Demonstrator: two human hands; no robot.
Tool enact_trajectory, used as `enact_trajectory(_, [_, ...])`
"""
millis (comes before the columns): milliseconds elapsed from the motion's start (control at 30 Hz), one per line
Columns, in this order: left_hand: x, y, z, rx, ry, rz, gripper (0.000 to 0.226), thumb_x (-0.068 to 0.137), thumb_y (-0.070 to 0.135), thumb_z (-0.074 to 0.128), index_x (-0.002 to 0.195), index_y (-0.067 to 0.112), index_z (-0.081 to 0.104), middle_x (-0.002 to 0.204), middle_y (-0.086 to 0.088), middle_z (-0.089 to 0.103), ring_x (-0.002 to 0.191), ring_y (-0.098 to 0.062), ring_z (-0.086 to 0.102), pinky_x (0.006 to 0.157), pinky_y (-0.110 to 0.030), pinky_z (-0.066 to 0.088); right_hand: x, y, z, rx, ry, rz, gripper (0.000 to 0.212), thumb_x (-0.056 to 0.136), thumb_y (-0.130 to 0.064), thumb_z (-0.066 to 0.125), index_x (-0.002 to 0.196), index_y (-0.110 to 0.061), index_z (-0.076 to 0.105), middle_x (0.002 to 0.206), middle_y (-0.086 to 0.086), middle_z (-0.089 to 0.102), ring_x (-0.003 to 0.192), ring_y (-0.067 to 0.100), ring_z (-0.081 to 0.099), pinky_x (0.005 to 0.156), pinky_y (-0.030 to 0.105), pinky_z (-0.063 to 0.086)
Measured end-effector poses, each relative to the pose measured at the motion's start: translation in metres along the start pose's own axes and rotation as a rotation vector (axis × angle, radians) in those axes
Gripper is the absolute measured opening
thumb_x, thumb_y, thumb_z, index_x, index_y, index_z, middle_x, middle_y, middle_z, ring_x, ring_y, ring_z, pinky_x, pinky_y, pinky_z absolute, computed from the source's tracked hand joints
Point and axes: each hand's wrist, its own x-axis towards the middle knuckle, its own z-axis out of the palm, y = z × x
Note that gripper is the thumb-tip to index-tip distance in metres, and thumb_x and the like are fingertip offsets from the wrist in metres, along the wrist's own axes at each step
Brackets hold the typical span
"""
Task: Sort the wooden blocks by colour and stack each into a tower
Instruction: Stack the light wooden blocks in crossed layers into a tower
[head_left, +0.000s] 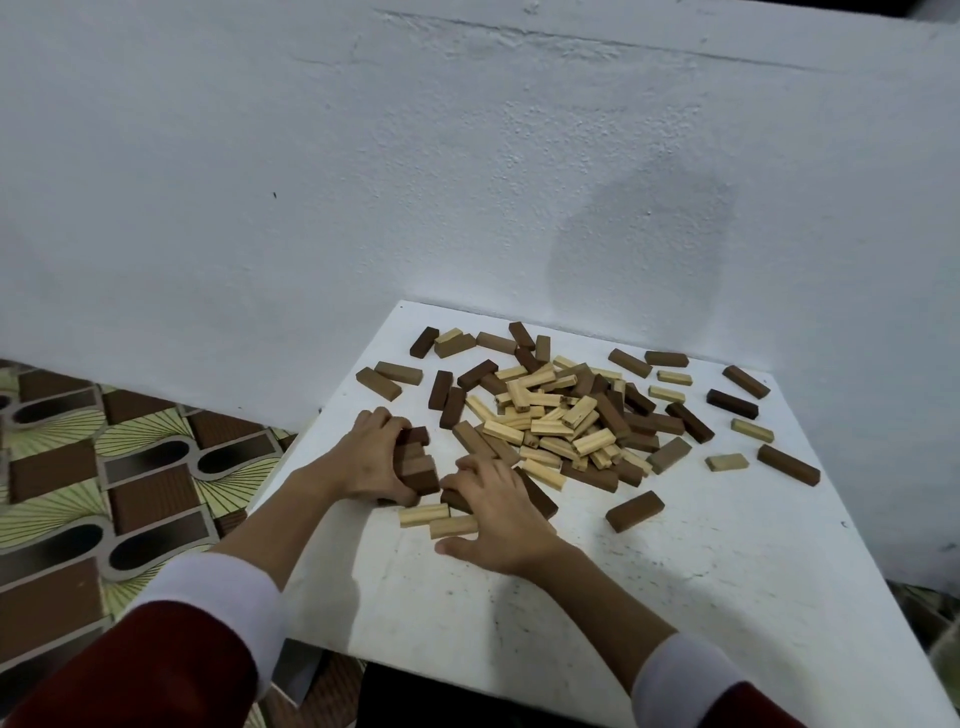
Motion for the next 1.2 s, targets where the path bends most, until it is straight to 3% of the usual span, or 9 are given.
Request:
enact_trajectory(200, [-0.005,-0.002,0.001,0.007,0.058,-0.067,0.100,0.038,0.067,0.057,0.123,0.016,0.043,0.115,-0.002,0.040,0.102,-0.015,0.030,0.083,-0.029,0.038,0.003,-0.005,0.002,-0.002,-0.001,-0.062,0.051,0.081,-0.042,0.065,0.127,-0.024,0.052,0.144,0.005,0.030,0.134,0.022,0.022,0.113,0.042,0.013])
enact_trajectory(433, [-0.002,0.002,0.001,-0.009,0.085,-0.124,0.095,0.044,0.065,0.062,0.123,0.015,0.043,0.114,-0.002,0.041,0.102,-0.014,0.030,0.083,-0.028,0.036,0.008,-0.008,-0.003,0.009,-0.054,-0.027,0.040,0.078,-0.043,0.068,0.109,-0.020,0.058,0.124,0.000,0.041,0.121,0.020,0.029,0.097,0.035,0.028])
enact_trajectory(633, [-0.004,0.007,0.002,-0.131,0.163,-0.132,0.106,0.030,0.071,0.053,0.119,0.014,0.048,0.106,0.001,0.041,0.099,-0.014,0.030,0.080,-0.026,0.033,0.002,-0.010,0.002,-0.092,0.026,-0.007,0.038,0.076,-0.049,0.061,0.093,-0.017,0.049,0.109,0.001,0.044,0.107,0.020,0.033,0.088,0.036,0.033])
enact_trajectory(800, [-0.001,0.016,0.001,-0.199,0.183,-0.132,0.106,0.032,0.071,0.050,0.121,0.013,0.047,0.105,0.003,0.037,0.100,-0.012,0.028,0.082,-0.025,0.030,0.002,-0.012,0.002,-0.073,0.062,0.036,0.039,0.069,-0.048,0.064,0.086,-0.018,0.044,0.098,-0.003,0.041,0.094,0.015,0.027,0.086,0.033,0.034])
enact_trajectory(967, [0.004,0.025,0.003,-0.257,0.193,-0.128,0.104,0.033,0.067,0.050,0.122,0.014,0.046,0.111,0.000,0.040,0.105,-0.014,0.028,0.084,-0.027,0.032,0.002,-0.012,-0.008,0.045,0.060,0.031,0.036,0.075,-0.030,0.065,0.092,-0.018,0.035,0.092,-0.003,0.037,0.085,0.013,0.032,0.056,0.020,0.024])
enact_trajectory(1067, [0.006,0.031,0.002,-0.285,0.212,-0.135,0.100,0.032,0.065,0.050,0.118,0.014,0.048,0.112,-0.001,0.040,0.106,-0.015,0.029,0.083,-0.027,0.032,0.002,-0.008,-0.009,0.066,0.061,0.026,0.033,0.079,-0.023,0.061,0.103,-0.017,0.038,0.099,0.000,0.047,0.090,0.019,0.042,0.066,0.027,0.034])
enact_trajectory(1200, [0.012,0.035,-0.001,-0.309,0.238,-0.152,0.101,0.032,0.065,0.051,0.117,0.012,0.048,0.118,-0.006,0.043,0.110,-0.019,0.031,0.083,-0.027,0.032,0.000,0.000,-0.012,0.056,0.082,-0.029,0.045,0.085,-0.016,0.052,0.129,-0.018,0.040,0.117,0.005,0.055,0.101,0.024,0.052,0.072,0.029,0.039])
